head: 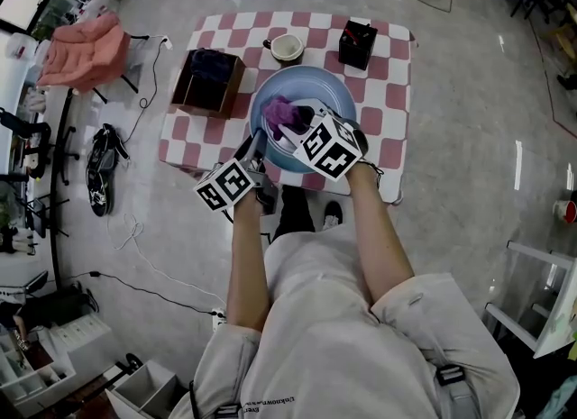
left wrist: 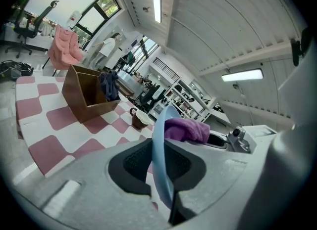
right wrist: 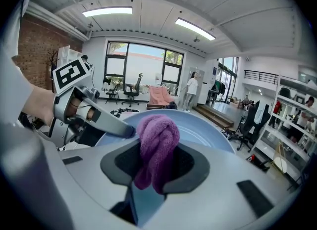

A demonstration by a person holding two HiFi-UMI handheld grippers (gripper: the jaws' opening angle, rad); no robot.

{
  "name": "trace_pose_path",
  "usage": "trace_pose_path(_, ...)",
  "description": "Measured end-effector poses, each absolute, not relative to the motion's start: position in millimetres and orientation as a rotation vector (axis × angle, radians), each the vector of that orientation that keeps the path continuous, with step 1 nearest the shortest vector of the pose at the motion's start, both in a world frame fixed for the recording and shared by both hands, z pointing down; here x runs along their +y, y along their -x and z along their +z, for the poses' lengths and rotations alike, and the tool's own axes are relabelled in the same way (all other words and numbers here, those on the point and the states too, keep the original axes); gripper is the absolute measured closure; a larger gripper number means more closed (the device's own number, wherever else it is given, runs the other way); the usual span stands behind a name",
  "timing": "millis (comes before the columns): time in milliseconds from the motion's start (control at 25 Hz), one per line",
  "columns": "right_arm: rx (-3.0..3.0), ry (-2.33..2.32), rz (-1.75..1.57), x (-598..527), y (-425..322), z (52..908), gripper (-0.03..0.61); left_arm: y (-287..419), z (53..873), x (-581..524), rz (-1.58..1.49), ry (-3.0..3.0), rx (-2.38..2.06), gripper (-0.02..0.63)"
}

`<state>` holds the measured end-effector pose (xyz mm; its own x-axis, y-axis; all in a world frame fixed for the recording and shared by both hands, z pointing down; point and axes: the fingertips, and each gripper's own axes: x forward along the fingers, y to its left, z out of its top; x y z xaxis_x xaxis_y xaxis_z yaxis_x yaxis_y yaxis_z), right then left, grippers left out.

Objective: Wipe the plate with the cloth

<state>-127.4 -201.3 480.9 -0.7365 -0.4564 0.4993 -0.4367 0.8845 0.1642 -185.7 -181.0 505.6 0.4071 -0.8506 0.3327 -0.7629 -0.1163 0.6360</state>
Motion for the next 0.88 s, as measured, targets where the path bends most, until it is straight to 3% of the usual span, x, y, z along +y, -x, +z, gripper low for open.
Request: trace_pose_path(880, -2.462, -0.943, 0.058, -236, 89, 474, 0.445, 175, 504, -174, -0.151, -1.919, -1.321, 0.569)
